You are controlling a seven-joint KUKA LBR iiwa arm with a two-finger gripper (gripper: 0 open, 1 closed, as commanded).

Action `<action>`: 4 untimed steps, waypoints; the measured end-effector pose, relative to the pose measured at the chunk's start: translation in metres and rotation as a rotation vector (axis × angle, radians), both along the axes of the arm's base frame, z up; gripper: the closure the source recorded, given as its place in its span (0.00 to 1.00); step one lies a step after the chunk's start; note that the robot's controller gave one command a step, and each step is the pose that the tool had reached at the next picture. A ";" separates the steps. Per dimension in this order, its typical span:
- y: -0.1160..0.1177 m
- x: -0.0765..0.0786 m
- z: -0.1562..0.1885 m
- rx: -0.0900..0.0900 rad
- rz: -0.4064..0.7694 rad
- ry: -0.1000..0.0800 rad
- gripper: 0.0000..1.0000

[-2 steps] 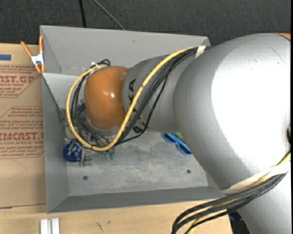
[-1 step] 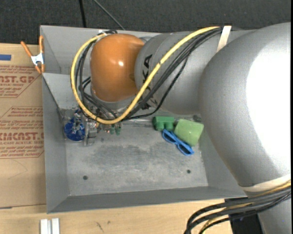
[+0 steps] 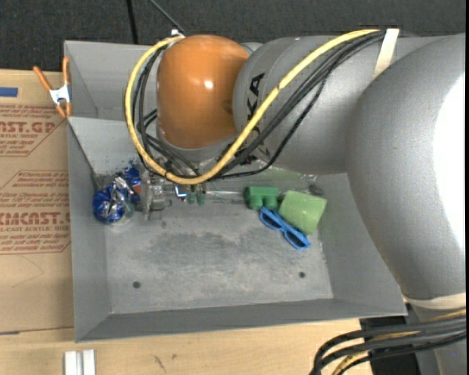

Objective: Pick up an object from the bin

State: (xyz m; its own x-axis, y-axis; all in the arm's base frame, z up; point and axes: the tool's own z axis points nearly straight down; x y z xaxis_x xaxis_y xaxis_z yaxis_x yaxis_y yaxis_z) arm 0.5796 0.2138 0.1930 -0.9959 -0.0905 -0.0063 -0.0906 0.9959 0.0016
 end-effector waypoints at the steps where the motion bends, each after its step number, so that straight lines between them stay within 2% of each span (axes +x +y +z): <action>1: 0.028 -0.069 -0.047 -0.002 -0.314 0.011 1.00; 2: 0.018 -0.050 -0.119 -0.004 -0.391 0.011 1.00; 3: 0.019 -0.049 -0.114 0.000 -0.389 0.007 0.00; 4: 0.026 -0.008 -0.085 -0.006 0.099 0.003 0.00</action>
Offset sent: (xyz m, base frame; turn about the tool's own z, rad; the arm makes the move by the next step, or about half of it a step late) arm -0.0667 0.0258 -0.0456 0.3169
